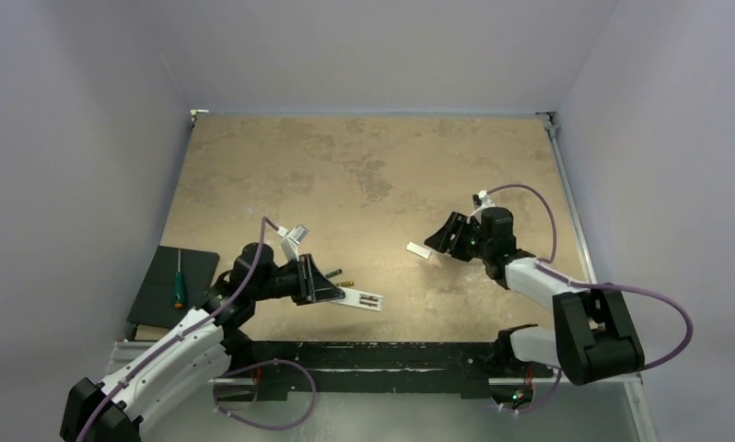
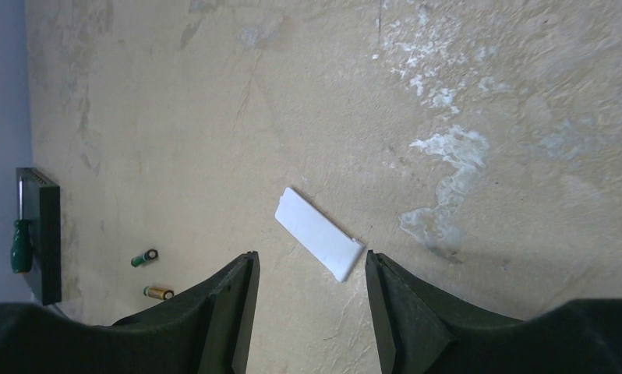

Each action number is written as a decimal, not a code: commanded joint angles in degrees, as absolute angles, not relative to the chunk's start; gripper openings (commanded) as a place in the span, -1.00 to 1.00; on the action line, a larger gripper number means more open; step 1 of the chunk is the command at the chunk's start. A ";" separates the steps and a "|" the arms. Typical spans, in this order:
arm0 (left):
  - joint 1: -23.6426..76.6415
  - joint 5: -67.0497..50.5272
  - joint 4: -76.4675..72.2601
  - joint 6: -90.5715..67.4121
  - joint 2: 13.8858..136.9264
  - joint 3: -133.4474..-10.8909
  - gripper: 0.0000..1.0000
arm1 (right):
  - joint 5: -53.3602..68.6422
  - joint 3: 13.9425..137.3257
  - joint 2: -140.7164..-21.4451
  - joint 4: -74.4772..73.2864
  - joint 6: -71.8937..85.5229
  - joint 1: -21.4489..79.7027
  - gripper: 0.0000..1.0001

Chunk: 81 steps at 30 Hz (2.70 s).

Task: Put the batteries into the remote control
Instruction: Place the battery cover at the center of the board, then place the remote control at the center of the board.

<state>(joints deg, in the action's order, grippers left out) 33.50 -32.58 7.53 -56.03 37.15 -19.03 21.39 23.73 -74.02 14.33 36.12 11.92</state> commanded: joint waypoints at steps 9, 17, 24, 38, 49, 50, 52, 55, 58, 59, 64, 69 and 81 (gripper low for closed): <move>33.71 -30.31 -6.54 -66.36 36.95 -9.80 -1.00 | 17.75 25.48 -61.79 5.01 31.30 11.69 0.23; 33.93 -27.53 -13.43 -70.30 41.36 -4.94 -1.00 | 21.26 24.74 -56.22 2.11 29.45 11.69 0.23; 34.19 -25.97 -16.40 -70.14 45.51 -3.69 -1.00 | 24.19 24.74 -52.84 0.36 28.49 11.69 0.24; 34.45 -24.80 -14.65 -66.17 51.44 -3.99 -0.30 | 27.90 23.67 -52.03 1.02 28.37 11.77 0.27; 34.45 -21.54 -2.46 -61.35 50.91 -9.07 0.13 | 29.88 25.05 -52.03 0.09 27.69 12.48 0.28; 34.45 -20.94 -0.96 -60.81 50.97 -9.71 0.14 | 29.95 25.27 -52.14 0.09 27.69 12.79 0.29; 34.45 -20.11 2.11 -59.85 51.14 -10.89 0.17 | 29.66 26.08 -52.50 0.09 27.49 14.28 0.29; 34.45 -18.46 6.22 -58.31 51.52 -13.05 0.18 | 26.95 28.01 -53.39 -1.83 26.89 18.23 0.29; 34.45 -17.12 9.61 -57.05 52.13 -14.88 0.19 | 23.68 30.01 -54.56 -2.60 26.42 22.63 0.29; 34.45 -16.76 10.50 -56.73 52.26 -15.45 0.19 | 22.90 30.58 -55.07 -2.68 26.31 23.89 0.29; 34.40 -14.37 15.32 -55.00 52.39 -18.06 0.20 | 20.48 33.48 -58.30 -3.38 24.86 29.02 0.29; 34.45 -11.87 19.89 -53.78 51.25 -20.36 0.20 | 16.90 36.95 -61.54 -4.96 22.62 34.17 0.28; 34.40 -8.18 32.37 -52.35 45.13 -30.02 0.20 | 9.55 46.76 -71.80 -9.01 15.93 45.08 0.28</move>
